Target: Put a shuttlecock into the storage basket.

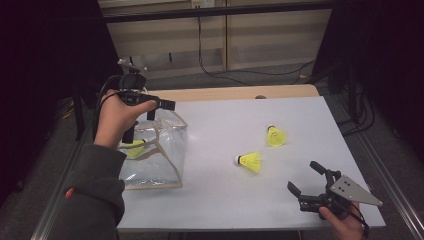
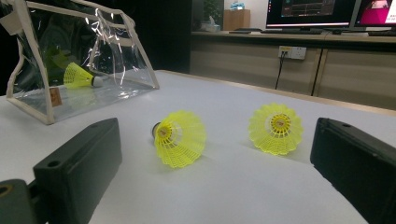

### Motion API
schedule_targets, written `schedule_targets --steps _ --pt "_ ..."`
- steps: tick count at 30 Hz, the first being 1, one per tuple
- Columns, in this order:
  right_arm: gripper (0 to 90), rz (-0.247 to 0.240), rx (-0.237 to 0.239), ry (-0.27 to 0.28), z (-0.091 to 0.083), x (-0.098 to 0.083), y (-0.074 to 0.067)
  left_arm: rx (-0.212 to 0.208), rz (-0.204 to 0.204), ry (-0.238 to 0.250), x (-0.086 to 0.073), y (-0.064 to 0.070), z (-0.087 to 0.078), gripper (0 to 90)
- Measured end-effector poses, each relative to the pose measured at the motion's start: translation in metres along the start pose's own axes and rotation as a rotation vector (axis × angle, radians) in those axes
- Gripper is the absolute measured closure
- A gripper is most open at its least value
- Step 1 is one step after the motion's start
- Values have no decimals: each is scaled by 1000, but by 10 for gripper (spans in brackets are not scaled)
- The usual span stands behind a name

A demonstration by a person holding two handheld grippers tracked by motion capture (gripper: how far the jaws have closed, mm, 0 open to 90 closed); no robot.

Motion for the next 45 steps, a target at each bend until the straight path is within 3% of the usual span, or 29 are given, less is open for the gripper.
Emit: schedule_targets --steps 24,29,33,45 --pt "20 -3 4 -5 0 -1 0 -102 89 -29 -7 30 14 219" --pt "20 -3 2 -3 0 0 0 -131 59 -55 -10 36 18 194" --pt "19 -2 2 -3 0 0 0 -158 84 -38 -10 42 21 187" --pt "20 -1 2 -1 0 0 0 -167 125 -47 -14 56 28 148"
Point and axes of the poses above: each handheld gripper's, and its own axes: z roughly forward along the jaws, x roughly out of its top, y roughly to its right, the point moved 6 cm from there along z, roughly forward along the jaws, and after that the axes turned 4 degrees about x, right-handed, at the moved point
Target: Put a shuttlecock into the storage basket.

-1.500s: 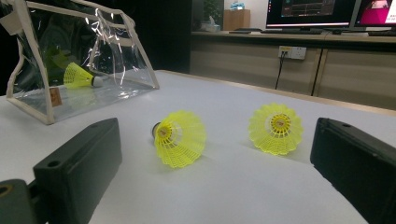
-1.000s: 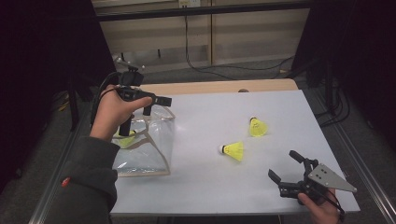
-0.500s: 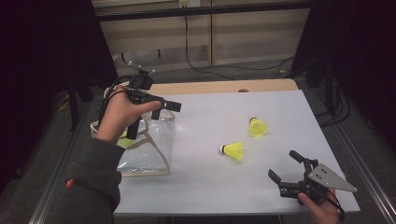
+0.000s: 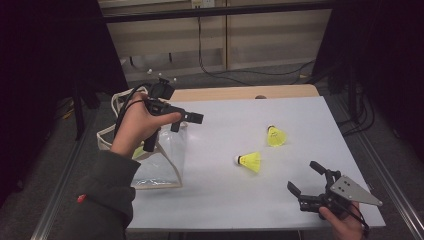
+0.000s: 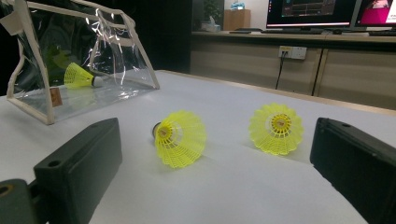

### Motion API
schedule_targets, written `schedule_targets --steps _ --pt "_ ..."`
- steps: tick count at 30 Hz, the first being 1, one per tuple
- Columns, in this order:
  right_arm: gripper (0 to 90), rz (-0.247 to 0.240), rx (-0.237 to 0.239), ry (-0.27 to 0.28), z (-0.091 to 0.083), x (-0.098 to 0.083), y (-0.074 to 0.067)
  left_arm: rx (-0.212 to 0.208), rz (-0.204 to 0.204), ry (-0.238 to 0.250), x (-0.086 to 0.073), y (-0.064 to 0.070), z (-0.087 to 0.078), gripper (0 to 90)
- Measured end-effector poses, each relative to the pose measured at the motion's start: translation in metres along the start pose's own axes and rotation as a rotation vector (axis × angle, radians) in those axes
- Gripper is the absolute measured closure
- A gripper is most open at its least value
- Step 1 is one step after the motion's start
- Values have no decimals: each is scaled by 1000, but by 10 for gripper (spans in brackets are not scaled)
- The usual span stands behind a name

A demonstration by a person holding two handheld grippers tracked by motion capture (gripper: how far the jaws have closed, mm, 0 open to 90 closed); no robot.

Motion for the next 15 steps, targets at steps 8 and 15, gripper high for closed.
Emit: schedule_targets --steps 8,15 --pt "20 -2 0 -1 0 0 0 6 7 -5 -2 4 6 120" --pt "20 -1 -1 1 -1 0 0 7 7 -8 -5 5 11 93"
Point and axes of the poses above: each handheld gripper's, and its own axes: z roughly forward along the jaws, x roughly out of its top, y roughly to its right, the point moved 6 cm from there along z, roughly forward along the jaws, and after that the axes turned 4 degrees about x, right-handed, at the moved point
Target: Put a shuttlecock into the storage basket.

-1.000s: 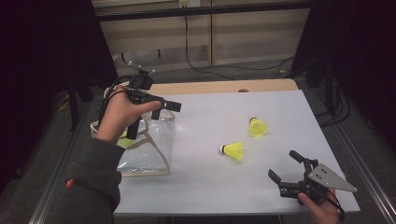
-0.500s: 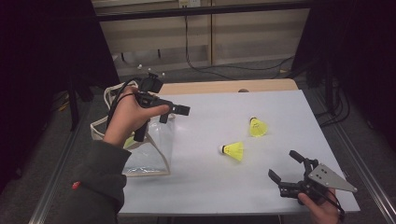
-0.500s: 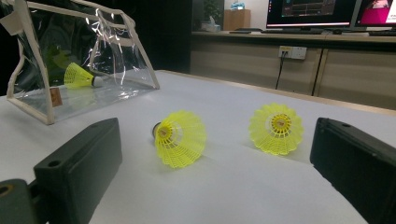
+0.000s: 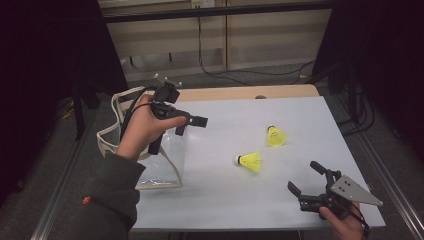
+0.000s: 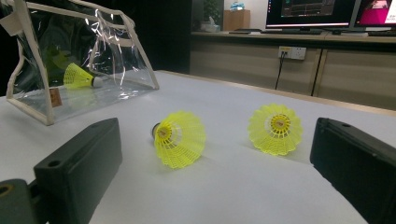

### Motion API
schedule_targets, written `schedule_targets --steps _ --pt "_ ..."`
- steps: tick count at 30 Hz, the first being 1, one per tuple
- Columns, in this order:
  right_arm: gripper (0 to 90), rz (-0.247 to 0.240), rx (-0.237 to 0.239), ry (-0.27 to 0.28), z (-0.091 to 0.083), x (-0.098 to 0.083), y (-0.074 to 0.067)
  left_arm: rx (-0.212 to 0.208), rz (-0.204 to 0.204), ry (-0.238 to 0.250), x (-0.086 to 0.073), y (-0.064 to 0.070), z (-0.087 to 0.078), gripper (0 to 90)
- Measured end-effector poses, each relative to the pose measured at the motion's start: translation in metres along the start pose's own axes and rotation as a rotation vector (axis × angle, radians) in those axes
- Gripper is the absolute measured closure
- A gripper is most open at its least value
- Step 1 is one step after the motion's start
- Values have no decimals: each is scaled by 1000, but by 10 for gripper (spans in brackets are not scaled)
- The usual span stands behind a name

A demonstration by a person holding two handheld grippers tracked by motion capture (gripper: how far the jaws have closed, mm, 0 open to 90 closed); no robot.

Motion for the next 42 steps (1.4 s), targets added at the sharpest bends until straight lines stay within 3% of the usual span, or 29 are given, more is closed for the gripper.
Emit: schedule_targets --steps 13,42 --pt "20 0 0 1 0 0 0 7 3 21 -3 2 9 60" --pt "19 2 -2 0 -1 0 0 -5 51 7 -17 12 31 37"
Point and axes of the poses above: each handheld gripper's, and its own axes: z roughly forward along the jaws, x roughly out of its top, y roughly to its right, the point moved 6 cm from there along z, roughly forward along the jaws, and after that the axes turned 4 degrees about x, right-handed, at the moved point
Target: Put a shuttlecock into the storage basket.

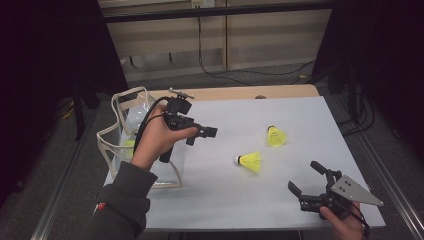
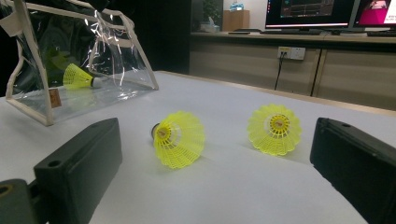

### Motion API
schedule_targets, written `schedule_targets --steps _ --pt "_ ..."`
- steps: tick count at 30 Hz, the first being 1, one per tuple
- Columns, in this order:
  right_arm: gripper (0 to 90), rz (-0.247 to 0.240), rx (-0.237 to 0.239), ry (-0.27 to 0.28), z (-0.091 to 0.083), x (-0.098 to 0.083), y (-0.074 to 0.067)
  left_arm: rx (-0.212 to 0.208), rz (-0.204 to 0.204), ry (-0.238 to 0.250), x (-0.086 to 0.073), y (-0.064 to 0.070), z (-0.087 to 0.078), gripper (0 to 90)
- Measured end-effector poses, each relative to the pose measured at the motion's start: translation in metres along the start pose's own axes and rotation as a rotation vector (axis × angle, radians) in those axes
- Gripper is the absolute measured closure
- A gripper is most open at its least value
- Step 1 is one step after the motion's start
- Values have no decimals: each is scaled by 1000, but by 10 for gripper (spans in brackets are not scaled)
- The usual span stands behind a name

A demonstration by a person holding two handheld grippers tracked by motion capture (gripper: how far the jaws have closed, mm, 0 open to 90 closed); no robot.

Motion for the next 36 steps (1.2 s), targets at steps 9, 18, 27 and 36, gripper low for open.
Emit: schedule_targets --steps 9,18,27,36 --pt "19 0 -1 1 0 0 0 -19 20 -17 -6 3 9 33" --pt "20 0 -1 2 0 0 0 -35 28 -22 -10 5 16 28" --pt "20 0 -2 0 0 0 0 -35 37 -27 -15 4 23 28" --pt "19 -3 -3 2 0 0 0 -39 54 -30 -18 6 29 28"
Point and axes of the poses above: each handheld gripper's, and its own axes: z roughly forward along the jaws, x roughly out of its top, y roughly to its right, the point moved 6 cm from there along z, roughly forward along the jaws, and after that the axes turned 4 degrees about x, right-handed, at the moved point
